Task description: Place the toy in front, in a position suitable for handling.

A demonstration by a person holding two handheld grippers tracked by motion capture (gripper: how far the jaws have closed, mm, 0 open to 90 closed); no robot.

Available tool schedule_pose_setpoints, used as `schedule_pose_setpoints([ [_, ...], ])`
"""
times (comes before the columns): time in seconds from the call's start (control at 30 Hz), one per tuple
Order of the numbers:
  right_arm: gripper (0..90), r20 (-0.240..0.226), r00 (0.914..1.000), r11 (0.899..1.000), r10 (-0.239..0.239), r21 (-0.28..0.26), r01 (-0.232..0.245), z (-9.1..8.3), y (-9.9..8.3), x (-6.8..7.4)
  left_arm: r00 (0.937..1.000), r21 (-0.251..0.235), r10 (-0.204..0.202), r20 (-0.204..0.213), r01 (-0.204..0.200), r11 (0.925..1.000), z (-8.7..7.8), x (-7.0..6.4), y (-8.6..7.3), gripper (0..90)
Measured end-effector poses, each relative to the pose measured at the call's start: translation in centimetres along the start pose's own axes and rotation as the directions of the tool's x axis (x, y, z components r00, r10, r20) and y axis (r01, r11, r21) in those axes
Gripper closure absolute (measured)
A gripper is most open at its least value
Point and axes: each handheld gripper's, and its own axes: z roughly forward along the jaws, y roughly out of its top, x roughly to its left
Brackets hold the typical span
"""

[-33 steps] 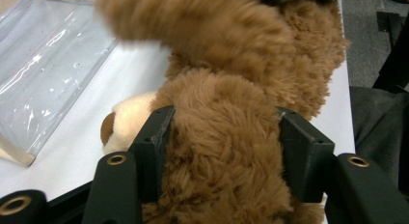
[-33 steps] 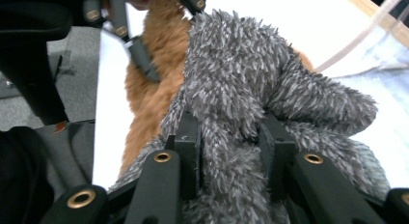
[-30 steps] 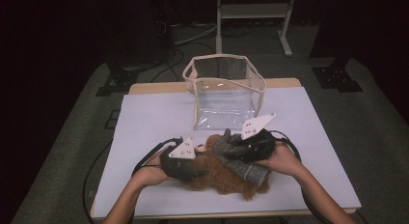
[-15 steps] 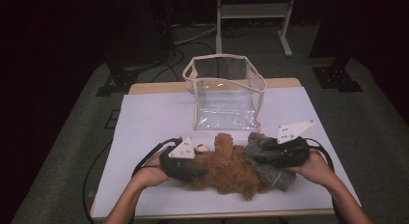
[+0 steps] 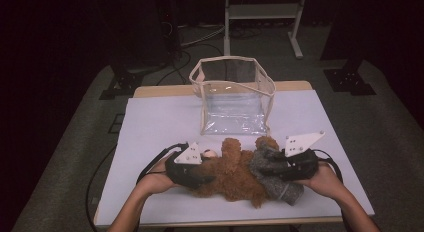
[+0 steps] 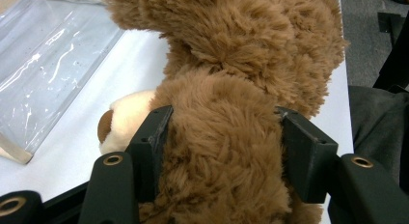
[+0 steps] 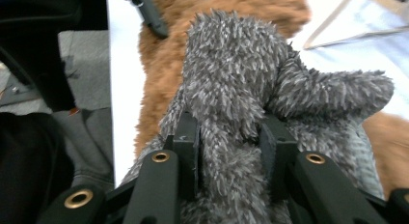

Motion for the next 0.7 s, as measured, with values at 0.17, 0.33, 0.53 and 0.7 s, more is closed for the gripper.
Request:
schedule_pose_setpoints([
  [0.17,65.1,0.005,1.0,1.0,-0.008,0.016,0.007,-0.2,-0.6,0.3,1.0,-0.011,-0.002,0.001,0.002,0.9999,0.0,0.0,-0.1,41.2],
  [0.33,65.2,0.027,0.9994,1.0,0.019,-0.009,-0.019,-1.1,-0.9,-0.5,1.0,-0.008,0.001,0.002,-0.001,1.0,0.0,0.0,-0.1,41.0],
  [0.53,65.2,0.031,0.9995,1.0,0.011,-0.018,-0.01,-0.5,-0.3,-0.6,0.9999,0.004,0.014,0.001,-0.014,0.9999,0.0,0.0,0.0,40.1],
  [0.7,65.2,0.025,0.9997,1.0,0.0,-0.023,0.001,-0.1,0.2,-0.5,0.9998,0.005,0.017,0.005,-0.017,0.9998,0.0,-0.1,-0.1,39.9],
])
